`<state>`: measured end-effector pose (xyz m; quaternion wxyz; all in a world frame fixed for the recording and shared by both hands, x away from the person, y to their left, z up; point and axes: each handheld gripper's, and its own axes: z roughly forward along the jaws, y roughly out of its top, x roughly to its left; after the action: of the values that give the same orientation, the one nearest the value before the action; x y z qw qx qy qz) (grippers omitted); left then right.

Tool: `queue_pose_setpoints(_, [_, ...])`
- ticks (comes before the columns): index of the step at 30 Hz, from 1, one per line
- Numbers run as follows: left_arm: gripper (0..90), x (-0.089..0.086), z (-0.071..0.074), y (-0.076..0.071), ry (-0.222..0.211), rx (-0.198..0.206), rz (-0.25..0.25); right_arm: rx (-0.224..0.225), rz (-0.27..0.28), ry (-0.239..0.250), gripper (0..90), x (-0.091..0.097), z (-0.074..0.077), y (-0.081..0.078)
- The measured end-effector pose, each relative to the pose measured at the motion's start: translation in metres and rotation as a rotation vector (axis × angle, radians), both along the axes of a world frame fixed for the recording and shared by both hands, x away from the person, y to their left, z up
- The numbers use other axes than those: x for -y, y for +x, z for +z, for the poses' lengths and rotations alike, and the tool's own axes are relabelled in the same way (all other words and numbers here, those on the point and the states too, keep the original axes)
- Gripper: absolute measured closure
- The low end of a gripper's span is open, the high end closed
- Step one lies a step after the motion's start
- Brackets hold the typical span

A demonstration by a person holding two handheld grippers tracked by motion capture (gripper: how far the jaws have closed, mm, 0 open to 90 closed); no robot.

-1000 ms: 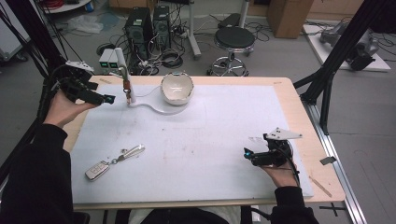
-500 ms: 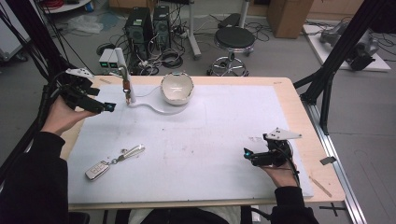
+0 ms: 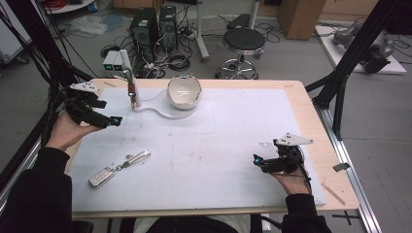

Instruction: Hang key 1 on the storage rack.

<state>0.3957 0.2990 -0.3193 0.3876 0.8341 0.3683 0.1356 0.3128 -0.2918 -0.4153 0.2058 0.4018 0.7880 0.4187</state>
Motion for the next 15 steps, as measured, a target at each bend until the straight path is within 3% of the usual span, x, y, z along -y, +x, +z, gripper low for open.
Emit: queue_pose_setpoints(15, [1.7, -0.005, -0.017, -0.01, -0.008, -0.006, -0.002, -0.002, 0.001, -0.003, 0.5, -0.001, -0.001, 0.0])
